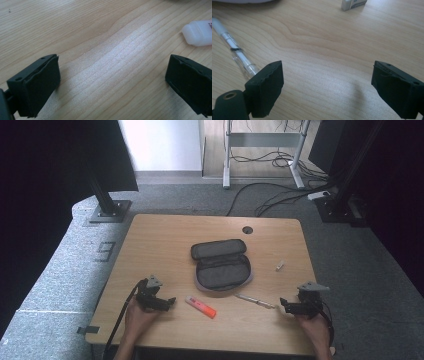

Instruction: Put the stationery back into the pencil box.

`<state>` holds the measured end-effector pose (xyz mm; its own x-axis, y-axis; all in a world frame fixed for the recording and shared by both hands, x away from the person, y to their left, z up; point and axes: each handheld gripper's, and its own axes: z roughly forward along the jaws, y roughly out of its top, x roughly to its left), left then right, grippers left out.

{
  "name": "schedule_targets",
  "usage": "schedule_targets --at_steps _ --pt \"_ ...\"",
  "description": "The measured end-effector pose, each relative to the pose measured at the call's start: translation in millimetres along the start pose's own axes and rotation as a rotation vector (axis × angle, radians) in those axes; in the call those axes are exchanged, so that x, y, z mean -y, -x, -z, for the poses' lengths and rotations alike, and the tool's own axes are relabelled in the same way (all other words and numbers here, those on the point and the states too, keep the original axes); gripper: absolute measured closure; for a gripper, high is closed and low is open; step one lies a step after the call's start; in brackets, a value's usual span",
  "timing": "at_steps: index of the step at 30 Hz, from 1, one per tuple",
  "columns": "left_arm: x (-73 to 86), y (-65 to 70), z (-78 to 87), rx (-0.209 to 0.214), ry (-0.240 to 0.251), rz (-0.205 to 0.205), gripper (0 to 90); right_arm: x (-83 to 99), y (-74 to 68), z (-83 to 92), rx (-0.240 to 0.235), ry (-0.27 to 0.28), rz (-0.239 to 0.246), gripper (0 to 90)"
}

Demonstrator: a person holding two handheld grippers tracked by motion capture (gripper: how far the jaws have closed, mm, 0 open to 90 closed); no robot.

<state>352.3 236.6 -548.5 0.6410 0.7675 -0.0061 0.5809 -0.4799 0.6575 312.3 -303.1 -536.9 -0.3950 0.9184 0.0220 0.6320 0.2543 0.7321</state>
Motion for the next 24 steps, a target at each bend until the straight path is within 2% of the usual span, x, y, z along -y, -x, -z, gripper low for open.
schedule_targets --at_steps 8,17,24 --pt "0.0 0.0 0.0 0.0 0.0 0.0 0.0 -7.2 2.3 1.3 -0.02 0.017 -0.029 10.7" --pt "0.0 0.0 0.0 0.0 0.0 0.0 0.0 -22.2 -2.3 -0.1 -0.02 0.011 0.008 11.9" --pt "0.0 0.0 0.0 -0.001 -0.001 -0.001 0.0 -35.4 -3.2 -3.8 -0.021 0.01 0.012 11.9"
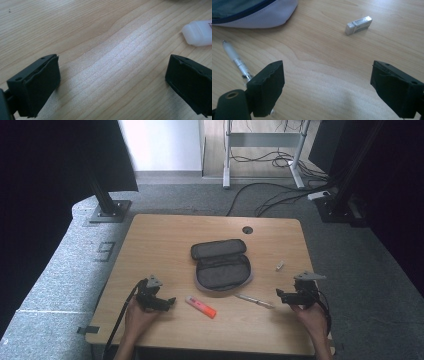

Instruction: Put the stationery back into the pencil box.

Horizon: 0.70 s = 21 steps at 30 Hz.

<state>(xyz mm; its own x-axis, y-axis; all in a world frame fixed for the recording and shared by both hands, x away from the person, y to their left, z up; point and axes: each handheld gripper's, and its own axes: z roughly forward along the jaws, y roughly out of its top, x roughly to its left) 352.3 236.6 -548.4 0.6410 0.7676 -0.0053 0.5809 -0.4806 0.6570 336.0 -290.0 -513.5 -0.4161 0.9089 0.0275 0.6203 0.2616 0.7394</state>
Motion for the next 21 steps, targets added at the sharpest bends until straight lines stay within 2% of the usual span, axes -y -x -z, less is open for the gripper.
schedule_targets --at_steps 9,21 --pt "0.0 0.0 0.0 0.001 0.0 0.0 0.0 -18.8 -0.6 -6.3 0.025 -0.011 0.028 15.6" --pt "0.0 0.0 0.0 0.001 0.001 0.0 0.0 -34.8 9.9 -22.1 0.024 -0.014 0.009 27.8"
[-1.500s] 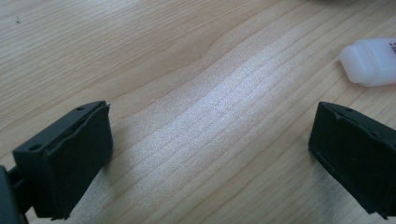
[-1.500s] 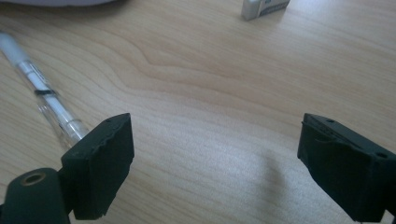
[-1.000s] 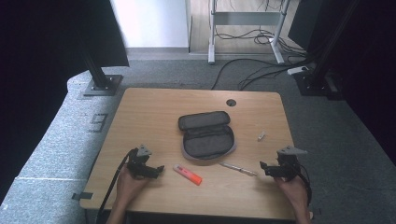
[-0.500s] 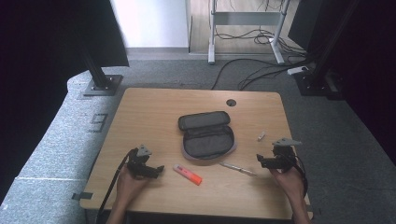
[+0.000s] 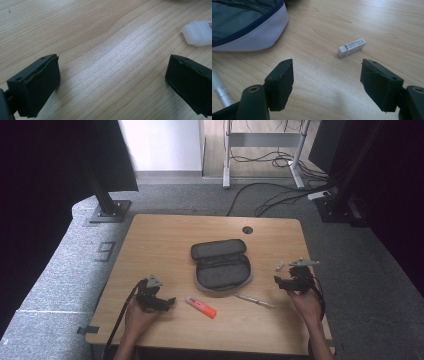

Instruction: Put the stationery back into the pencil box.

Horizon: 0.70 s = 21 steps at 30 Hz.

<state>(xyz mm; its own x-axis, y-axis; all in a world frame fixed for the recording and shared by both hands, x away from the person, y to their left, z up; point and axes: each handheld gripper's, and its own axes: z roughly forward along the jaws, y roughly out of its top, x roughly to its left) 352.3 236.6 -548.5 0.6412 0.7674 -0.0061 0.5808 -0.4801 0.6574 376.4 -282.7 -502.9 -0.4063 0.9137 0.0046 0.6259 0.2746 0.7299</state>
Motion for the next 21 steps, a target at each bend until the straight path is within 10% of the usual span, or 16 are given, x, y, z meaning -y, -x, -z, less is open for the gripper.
schedule_targets --at_steps 21 --pt "0.0 0.0 0.1 0.001 0.0 -0.001 0.0 -14.7 15.6 -41.2 0.051 -0.017 -0.073 33.1"
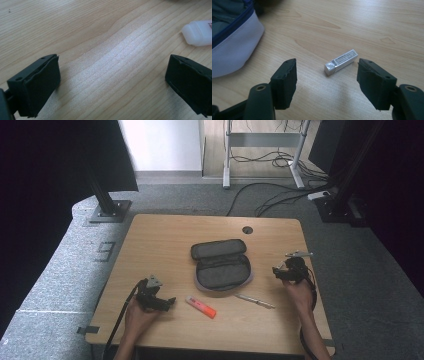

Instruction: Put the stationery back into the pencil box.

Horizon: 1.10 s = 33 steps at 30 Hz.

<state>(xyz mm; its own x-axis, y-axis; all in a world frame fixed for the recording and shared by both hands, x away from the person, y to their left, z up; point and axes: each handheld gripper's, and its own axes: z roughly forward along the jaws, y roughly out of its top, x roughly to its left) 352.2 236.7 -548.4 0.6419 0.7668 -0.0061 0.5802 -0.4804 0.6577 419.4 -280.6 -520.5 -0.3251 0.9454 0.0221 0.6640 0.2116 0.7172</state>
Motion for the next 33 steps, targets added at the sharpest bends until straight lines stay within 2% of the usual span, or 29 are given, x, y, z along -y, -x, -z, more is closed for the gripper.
schedule_targets --at_steps 4,13,21,30,33 --pt "0.1 0.1 0.1 0.001 0.002 -0.002 0.3 -3.0 0.4 -6.5 0.008 -0.008 -0.002 34.7" --pt "0.1 0.2 0.4 0.004 0.002 -0.005 1.0 -7.2 2.8 -16.6 0.057 -0.04 0.001 37.6" --pt "0.1 0.2 0.4 0.004 0.002 -0.005 1.0 -5.9 2.8 -25.5 0.057 -0.049 -0.002 40.9" --pt "0.1 0.2 0.4 0.005 0.003 -0.005 1.1 -5.9 2.5 -32.7 0.063 -0.068 0.039 54.3" --pt "0.1 0.2 0.4 0.004 0.002 -0.005 1.1 -5.1 3.3 -32.6 0.058 -0.059 0.037 60.8"
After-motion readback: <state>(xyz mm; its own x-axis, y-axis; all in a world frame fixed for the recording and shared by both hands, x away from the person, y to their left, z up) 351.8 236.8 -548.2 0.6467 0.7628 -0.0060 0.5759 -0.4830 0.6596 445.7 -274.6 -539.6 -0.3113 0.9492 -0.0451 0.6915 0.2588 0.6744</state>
